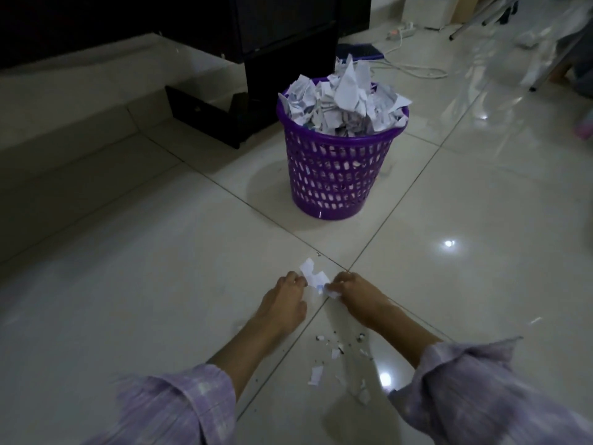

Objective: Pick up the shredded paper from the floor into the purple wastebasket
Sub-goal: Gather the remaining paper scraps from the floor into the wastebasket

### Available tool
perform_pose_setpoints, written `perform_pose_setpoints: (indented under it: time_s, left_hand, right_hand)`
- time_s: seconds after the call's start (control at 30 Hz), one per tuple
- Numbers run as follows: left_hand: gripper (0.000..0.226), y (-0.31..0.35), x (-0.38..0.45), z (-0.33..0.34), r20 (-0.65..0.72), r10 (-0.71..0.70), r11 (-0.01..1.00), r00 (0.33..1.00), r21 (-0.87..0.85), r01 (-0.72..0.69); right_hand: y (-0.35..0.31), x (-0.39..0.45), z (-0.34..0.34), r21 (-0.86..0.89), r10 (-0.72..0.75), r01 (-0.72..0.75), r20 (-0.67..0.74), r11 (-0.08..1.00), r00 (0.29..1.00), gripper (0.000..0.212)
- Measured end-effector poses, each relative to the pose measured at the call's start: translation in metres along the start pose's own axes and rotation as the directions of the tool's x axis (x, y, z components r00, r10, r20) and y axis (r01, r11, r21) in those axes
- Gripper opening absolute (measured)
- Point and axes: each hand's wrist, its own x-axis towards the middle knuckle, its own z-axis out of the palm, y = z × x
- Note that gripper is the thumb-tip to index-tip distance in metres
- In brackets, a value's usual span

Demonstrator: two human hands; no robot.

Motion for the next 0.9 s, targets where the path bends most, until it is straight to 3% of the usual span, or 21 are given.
perform_pose_setpoints:
  time_s: [0.17, 0.33, 0.47, 0.67, 0.77, 0.83, 0.9]
  left_hand:
    - [0.041, 0.005, -0.027, 0.013, 0.051, 0.066, 0.996, 0.997, 0.057, -0.069]
    - [0.039, 0.010, -0.050, 0.019, 0.098, 0.113, 0.987, 0.989, 0.107, -0.124]
    - [0.036, 0.020, -0.063, 0.025, 0.126, 0.152, 0.979, 0.980, 0.117, -0.167]
    - [0.038, 0.048, -0.077, 0.036, 0.147, 0.254, 0.942, 0.956, 0.185, -0.279]
    - [0.036, 0.063, -0.082, 0.044, 0.179, 0.305, 0.917, 0.935, 0.208, -0.339]
    - [0.036, 0.070, -0.082, 0.049, 0.191, 0.327, 0.904, 0.926, 0.221, -0.365]
    - [0.034, 0.076, -0.082, 0.053, 0.195, 0.339, 0.895, 0.921, 0.235, -0.379]
  right_hand:
    - [-0.001, -0.030, -0.004, -0.033, 0.029, -0.028, 0.048, 0.999, 0.998, 0.034]
    - [0.014, -0.066, -0.010, -0.093, 0.207, -0.205, 0.021, 0.974, 0.978, 0.026]
    - [0.024, -0.102, -0.011, -0.095, 0.318, -0.309, 0.099, 0.946, 0.943, 0.017]
    - [0.019, -0.156, -0.002, -0.040, 0.279, -0.277, 0.218, 0.960, 0.935, 0.021]
    - [0.010, -0.183, -0.003, 0.049, 0.218, -0.241, 0.284, 0.969, 0.934, 0.058]
    - [0.008, -0.200, 0.001, 0.006, 0.160, -0.172, 0.328, 0.985, 0.931, 0.097]
    - [0.008, -0.215, 0.013, -0.064, 0.091, -0.073, 0.340, 0.995, 0.936, 0.120]
